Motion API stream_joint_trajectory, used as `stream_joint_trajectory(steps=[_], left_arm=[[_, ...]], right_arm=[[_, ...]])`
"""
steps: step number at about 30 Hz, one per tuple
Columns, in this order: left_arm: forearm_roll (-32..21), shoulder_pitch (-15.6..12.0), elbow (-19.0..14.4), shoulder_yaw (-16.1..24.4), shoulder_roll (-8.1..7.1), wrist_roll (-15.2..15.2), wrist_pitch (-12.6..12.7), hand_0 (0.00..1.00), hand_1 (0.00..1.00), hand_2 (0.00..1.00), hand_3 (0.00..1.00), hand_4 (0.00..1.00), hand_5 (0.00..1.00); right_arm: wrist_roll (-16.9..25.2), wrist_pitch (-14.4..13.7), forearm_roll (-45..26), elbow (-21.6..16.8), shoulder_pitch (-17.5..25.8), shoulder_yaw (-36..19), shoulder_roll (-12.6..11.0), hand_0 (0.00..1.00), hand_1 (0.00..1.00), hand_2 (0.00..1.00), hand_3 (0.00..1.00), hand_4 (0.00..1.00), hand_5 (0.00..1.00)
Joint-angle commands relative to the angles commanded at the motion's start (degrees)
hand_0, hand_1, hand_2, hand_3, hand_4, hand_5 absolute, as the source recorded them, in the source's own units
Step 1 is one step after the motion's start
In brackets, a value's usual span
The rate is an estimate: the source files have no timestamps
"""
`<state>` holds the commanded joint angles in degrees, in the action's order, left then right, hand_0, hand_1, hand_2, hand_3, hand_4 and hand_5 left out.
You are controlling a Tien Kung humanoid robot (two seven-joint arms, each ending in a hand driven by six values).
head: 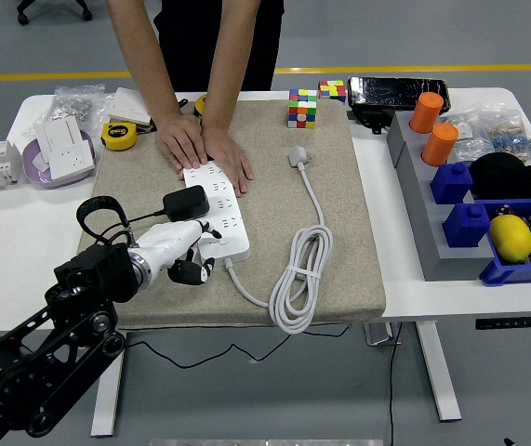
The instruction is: Pick up the plug,place it near the board,insert it into the board,press the button
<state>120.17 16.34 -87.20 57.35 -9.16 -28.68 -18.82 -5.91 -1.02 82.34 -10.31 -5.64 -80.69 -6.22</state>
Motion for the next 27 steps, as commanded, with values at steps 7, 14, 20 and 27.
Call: stream_joint_trajectory(steps=[7,14,20,27], left_arm=[[0.46,-0.09,0.59,-0.34,0.75,0.18,0.31,0.187,0.060,0.144,0.804,0.422,0.139],[0.60,-0.26,0.94,-0.53,0.84,0.44,0.69,0.188,0.061,0.144,0.800,0.420,0.140],[0.89,-0.25,1.96,-0.47,0.65,0.75,1.08,0.188,0.060,0.144,0.799,0.415,0.139],[0.88,-0.54,3.00,-1.08,0.93,0.97,1.35,0.188,0.061,0.144,0.797,0.413,0.141]], right_arm=[[-0.05,0.04,0.09,0.00,0.10,0.04,0.05,0.809,0.747,0.741,0.769,0.998,0.973],[-0.05,0.07,0.20,0.00,0.16,0.12,0.02,0.809,0.747,0.741,0.769,0.998,0.973],[-0.03,0.05,0.17,0.00,0.15,0.17,-0.01,0.810,0.747,0.741,0.769,0.998,0.973],[-0.07,0.07,0.25,0.00,0.32,0.20,0.00,0.809,0.747,0.741,0.770,0.998,0.972]])
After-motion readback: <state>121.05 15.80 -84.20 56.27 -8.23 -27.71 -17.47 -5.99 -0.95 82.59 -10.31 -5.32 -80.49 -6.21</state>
